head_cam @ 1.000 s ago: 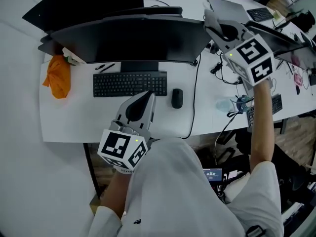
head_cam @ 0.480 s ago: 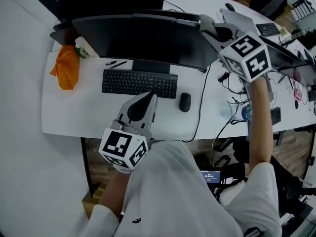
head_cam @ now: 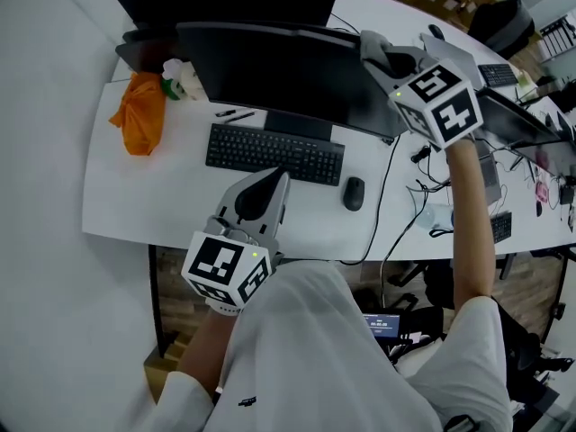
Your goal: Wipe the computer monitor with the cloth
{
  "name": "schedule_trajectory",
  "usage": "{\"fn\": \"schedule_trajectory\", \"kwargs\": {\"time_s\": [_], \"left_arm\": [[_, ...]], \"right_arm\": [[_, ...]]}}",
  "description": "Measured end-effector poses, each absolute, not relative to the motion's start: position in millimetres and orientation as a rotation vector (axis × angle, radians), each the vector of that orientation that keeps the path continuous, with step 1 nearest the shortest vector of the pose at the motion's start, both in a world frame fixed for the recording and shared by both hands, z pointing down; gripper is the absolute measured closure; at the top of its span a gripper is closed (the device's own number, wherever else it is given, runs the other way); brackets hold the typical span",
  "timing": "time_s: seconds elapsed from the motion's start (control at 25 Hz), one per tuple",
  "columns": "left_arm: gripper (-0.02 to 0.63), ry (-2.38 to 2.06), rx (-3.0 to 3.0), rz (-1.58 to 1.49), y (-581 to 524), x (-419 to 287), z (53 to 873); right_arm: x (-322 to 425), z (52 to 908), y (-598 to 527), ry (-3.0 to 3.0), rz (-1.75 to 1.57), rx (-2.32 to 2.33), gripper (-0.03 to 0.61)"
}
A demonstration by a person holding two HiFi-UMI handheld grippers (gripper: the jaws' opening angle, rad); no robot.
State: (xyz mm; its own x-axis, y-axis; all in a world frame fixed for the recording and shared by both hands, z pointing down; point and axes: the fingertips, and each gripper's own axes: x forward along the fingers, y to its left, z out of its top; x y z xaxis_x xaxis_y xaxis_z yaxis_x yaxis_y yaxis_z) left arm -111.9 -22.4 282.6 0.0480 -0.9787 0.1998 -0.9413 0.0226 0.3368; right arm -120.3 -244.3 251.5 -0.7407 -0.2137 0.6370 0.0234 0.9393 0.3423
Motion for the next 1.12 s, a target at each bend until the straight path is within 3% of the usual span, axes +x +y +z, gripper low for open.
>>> {"fn": "schedule_trajectory", "kwargs": {"time_s": [1.12], "left_arm": [[0.594, -2.020, 1.873, -0.250, 67.0, -242.3, 275.2]], "right_arm": [[-315.1, 249.2, -152.7, -2.325, -0.371, 0.031, 0.545]]}}
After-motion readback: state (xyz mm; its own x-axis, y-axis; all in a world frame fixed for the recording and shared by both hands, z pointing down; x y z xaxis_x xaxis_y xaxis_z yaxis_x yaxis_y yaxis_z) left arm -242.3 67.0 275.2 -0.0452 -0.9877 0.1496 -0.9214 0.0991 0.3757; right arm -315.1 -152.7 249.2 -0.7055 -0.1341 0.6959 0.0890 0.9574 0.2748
